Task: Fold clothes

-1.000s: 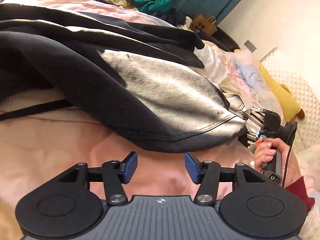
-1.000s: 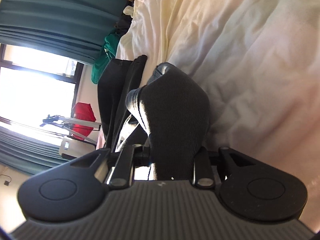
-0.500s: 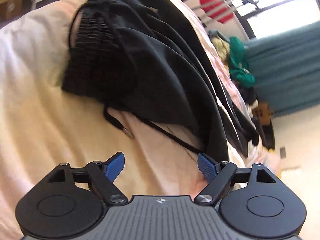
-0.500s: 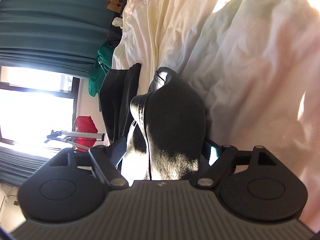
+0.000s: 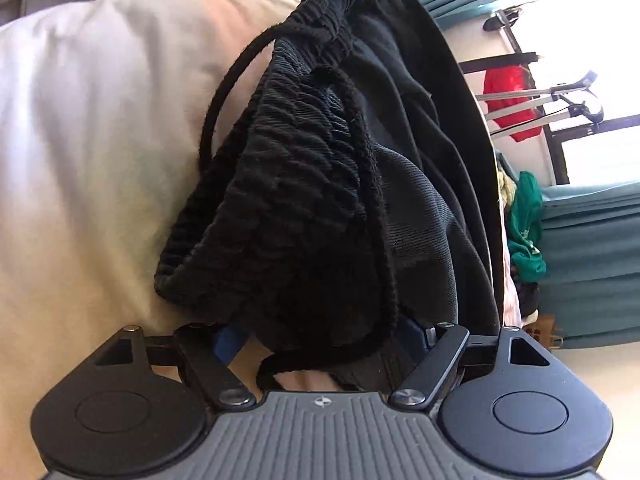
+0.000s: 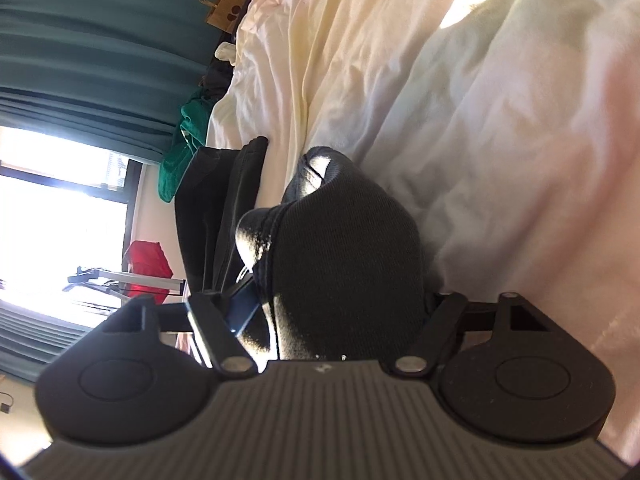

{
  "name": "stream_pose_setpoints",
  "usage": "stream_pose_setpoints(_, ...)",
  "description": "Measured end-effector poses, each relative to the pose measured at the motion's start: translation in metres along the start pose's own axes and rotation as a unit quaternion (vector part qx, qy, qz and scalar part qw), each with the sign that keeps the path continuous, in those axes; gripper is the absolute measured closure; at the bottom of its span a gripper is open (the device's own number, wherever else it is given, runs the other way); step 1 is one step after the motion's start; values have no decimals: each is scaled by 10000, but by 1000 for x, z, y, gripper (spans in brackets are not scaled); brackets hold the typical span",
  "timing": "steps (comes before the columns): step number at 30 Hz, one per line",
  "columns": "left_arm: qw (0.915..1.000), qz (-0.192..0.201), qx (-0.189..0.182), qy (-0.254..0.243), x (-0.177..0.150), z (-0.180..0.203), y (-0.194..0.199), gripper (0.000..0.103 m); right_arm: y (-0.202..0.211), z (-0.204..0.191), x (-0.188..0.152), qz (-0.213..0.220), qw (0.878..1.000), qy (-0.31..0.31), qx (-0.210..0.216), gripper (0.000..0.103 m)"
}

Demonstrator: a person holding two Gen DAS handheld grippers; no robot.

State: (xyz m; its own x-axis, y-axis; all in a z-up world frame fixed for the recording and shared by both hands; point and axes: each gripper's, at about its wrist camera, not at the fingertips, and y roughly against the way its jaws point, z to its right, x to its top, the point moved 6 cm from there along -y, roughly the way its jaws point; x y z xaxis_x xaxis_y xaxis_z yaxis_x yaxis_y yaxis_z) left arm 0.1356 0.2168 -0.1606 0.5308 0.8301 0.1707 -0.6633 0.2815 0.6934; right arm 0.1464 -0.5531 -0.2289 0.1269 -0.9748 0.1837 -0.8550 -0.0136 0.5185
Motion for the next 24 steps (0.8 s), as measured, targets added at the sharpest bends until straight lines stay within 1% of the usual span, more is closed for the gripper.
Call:
stream_pose_setpoints(1,9999,98,-33,-51,1,3,1,43,-2,-2,2,48,10000,67,4,40)
stream_pose_setpoints(2,9998,154,-66,-128,3,5,2,57,-4,-3,3,90,9999,106,21,55)
stream_pose_setpoints(3,9995,203,-108,-194,5,8,5,62,-5,-4,4,121,9998,164,56,70)
stream_pose_setpoints(4,9992,261,-162,-244,7,10,7,71,-6,-5,5,156,9996,223,60,75)
stream_pose_setpoints(5,9985,364,-277,-286,10,15,14,76,-6,-6,5,203,9994,257,65,79)
stream_pose_setpoints(6,9973,498,-434,-322,12,20,24,79,-4,-8,6,258,9992,294,90,83)
stream_pose_setpoints(8,9935,764,-746,-394,16,31,44,86,-2,-12,7,376,9985,382,140,84)
stream_pose_setpoints(10,9880,1029,-1058,-466,20,43,65,88,4,-21,9,580,9963,609,204,86)
stream_pose_setpoints(13,9764,1423,-1521,-572,26,59,96,89,15,-33,13,969,9911,804,435,88)
stream_pose_setpoints(15,9707,1580,-1779,-331,33,52,115,90,21,-38,17,1153,9882,820,589,88)
stream_pose_setpoints(16,9677,1645,-1901,-171,38,46,124,90,23,-38,18,1211,9876,840,548,88)
stream_pose_setpoints(17,9686,1622,-1881,17,42,36,128,90,25,-38,20,1269,9869,860,508,88)
stream_pose_setpoints(18,9719,1539,-1765,223,46,24,129,90,27,-37,21,1309,9866,858,463,88)
stream_pose_setpoints(19,9746,1455,-1647,429,50,13,129,90,27,-32,21,1253,9886,730,403,88)
stream_pose_setpoints(20,9766,1371,-1528,635,54,1,130,90,27,-25,21,1173,9911,521,358,88)
stream_pose_setpoints(22,9817,1206,-1120,962,56,-19,127,90,25,-3,18,887,9959,-13,151,87)
stream_pose_setpoints(23,9839,1155,-912,1018,55,-23,125,89,24,9,16,720,9969,-312,22,84)
stream_pose_setpoints(24,9859,1122,-722,1006,55,-27,125,89,24,22,13,552,9964,-634,-81,78)
